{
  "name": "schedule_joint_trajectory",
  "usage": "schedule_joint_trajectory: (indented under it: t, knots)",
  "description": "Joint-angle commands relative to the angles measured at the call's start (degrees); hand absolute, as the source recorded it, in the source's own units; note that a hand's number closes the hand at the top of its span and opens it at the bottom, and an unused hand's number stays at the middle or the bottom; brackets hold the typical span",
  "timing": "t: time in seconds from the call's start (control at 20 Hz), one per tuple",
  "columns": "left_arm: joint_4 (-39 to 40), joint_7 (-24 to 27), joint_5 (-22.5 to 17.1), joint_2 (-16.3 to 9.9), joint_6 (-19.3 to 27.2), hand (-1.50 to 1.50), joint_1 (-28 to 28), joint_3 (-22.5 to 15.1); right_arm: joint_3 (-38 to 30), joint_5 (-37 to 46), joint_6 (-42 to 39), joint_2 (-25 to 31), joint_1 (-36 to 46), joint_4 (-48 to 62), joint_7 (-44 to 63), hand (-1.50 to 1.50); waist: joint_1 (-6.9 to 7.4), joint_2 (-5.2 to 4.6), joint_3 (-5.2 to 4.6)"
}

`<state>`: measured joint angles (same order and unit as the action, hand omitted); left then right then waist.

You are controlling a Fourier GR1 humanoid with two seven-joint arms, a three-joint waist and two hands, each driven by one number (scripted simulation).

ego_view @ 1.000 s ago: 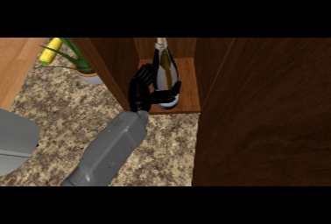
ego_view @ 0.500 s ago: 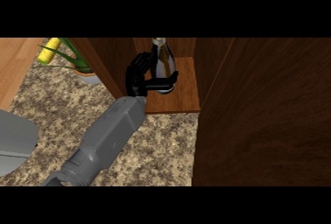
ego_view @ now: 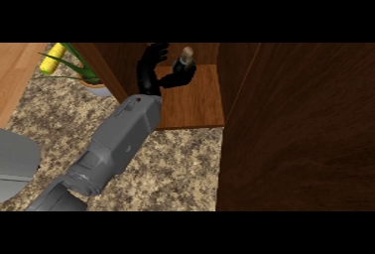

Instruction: Pick up the wine, place it into the cabinet and close the cabinet

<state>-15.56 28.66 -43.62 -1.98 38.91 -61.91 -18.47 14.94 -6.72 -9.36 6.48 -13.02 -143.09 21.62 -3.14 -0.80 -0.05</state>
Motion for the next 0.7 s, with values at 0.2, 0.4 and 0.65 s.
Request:
schedule_joint_trajectory:
  t: [0.2,0.4,0.65]
  knots:
    - [7.6,-1.0,3.4,-2.2,1.0,-1.5,-3.9,-0.2,0.2,-4.9,-0.4,0.7,-3.6,-9.3,3.1,-1.5,-0.57,-0.08,0.04]
    - [8.6,-0.2,4.0,-1.6,0.8,-1.5,-2.7,0.2,-2.4,-7.5,-1.6,1.3,-3.5,-8.1,2.2,-1.5,0.18,0.07,0.07]
    - [10.6,-1.4,5.0,-2.5,2.3,-1.5,-5.7,0.1,-0.4,-5.8,-0.9,0.3,-2.6,-8.5,3.2,-1.5,-0.44,-0.12,0.03]
